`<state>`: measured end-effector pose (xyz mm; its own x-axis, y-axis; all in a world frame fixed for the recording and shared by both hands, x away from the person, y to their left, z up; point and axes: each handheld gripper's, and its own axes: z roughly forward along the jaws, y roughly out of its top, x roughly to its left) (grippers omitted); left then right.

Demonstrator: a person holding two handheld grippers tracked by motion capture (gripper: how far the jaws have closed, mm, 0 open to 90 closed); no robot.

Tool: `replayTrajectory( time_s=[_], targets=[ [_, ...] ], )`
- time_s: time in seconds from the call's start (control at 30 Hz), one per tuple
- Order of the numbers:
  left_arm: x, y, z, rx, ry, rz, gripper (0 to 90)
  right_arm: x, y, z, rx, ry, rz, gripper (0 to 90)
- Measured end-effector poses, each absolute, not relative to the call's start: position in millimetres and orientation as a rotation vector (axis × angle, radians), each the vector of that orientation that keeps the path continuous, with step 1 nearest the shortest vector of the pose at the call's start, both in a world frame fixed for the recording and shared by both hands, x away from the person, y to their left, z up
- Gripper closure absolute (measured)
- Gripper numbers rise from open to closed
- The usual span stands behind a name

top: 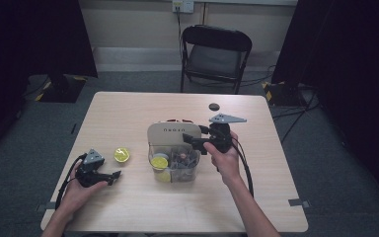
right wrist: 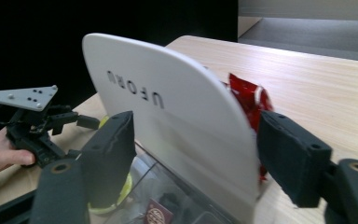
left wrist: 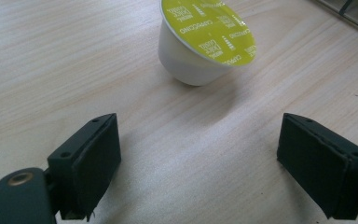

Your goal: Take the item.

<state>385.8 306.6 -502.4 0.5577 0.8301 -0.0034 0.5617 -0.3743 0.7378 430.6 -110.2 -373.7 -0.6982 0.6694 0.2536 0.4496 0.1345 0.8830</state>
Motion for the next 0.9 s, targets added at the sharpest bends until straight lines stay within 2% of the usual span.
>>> replayTrajectory(
  time_s=[0.9],
  targets=[
    [386.2, 306.8, -502.2, 2.089, 1.111, 0.487, 12.7, 407.9, -105.7, -366.7, 1.047, 2.247, 1.593, 33.3]
  ],
)
